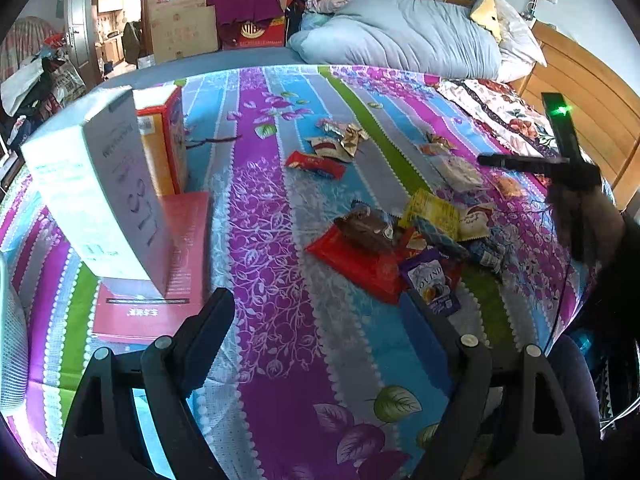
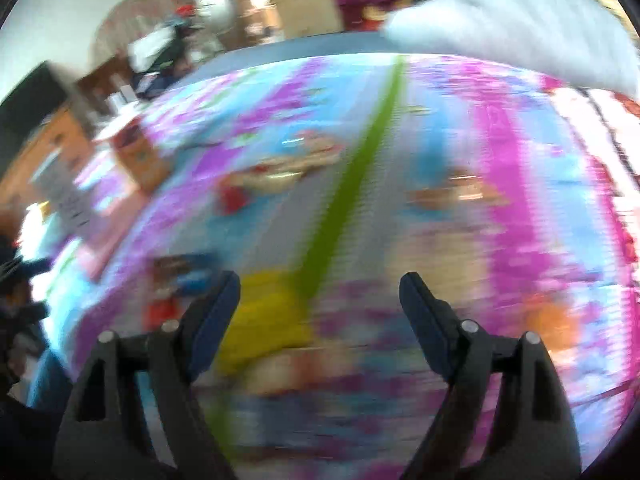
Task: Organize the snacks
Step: 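Grasp a gold-wrapped candy with the right tool while the left grasps a small orange candy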
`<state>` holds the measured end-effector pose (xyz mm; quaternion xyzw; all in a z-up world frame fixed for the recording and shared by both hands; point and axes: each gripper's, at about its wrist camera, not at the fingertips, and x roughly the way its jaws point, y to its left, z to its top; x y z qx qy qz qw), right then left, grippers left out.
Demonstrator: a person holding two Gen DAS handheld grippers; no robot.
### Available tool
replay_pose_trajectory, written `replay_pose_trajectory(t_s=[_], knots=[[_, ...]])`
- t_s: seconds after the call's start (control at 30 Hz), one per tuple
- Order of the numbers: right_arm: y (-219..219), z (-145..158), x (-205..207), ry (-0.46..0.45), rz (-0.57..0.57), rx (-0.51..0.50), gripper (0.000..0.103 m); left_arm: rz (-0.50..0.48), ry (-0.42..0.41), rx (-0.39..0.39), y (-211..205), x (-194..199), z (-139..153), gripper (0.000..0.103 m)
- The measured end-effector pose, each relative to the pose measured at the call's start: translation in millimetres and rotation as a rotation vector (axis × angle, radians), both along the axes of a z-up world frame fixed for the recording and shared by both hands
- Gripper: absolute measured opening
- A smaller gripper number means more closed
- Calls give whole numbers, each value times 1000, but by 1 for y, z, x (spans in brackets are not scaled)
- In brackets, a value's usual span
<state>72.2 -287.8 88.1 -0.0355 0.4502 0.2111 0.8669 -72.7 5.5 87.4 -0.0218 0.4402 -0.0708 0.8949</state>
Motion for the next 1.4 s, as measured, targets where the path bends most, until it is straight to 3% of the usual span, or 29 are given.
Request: replay_pose_trajectory(t_s=[0.07,0.1,0.13,0.27,0.4,0.5,0.57,0.73,0.83,0.9,1.0,1.07,1.2,1.33,1.4], knots=[[-24,-10,39,-8,-11,-109,78,-4,19,-10,-3,7,-6,86],[-28,-16,57,-9,4,-181,66,-8,24,-11,-5,9,-8,86],[-33,-23,76,-3,20,-251,63,-14,29,-10,-7,12,-10,86],[-39,-54,124,53,176,-376,63,-36,44,-34,-17,27,-16,86],[-25,-72,145,76,268,-345,63,-85,50,-101,-30,48,-15,86],[-21,-76,153,65,233,-290,62,-142,22,-102,-47,70,-3,86],[-22,-75,147,62,190,-251,43,-186,-12,-94,-61,89,10,86],[-32,-63,122,55,29,-116,29,-249,-35,-129,-90,165,21,86],[-42,-45,110,67,-65,-23,29,-315,11,-92,-127,220,2,86],[-39,-30,112,34,-80,-43,29,-328,43,-61,-148,248,-15,84],[-45,-7,103,10,-84,-51,29,-357,101,-92,-175,287,-39,80],[-60,-1,97,6,-114,-16,29,-386,119,-55,-198,310,-57,80],[-74,-10,99,19,-137,23,29,-377,174,-29,-221,339,-86,80],[-73,-10,104,14,-129,77,29,-402,177,74,-240,350,-102,80],[-75,-14,105,25,-135,96,29,-414,197,81,-244,354,-110,78]])
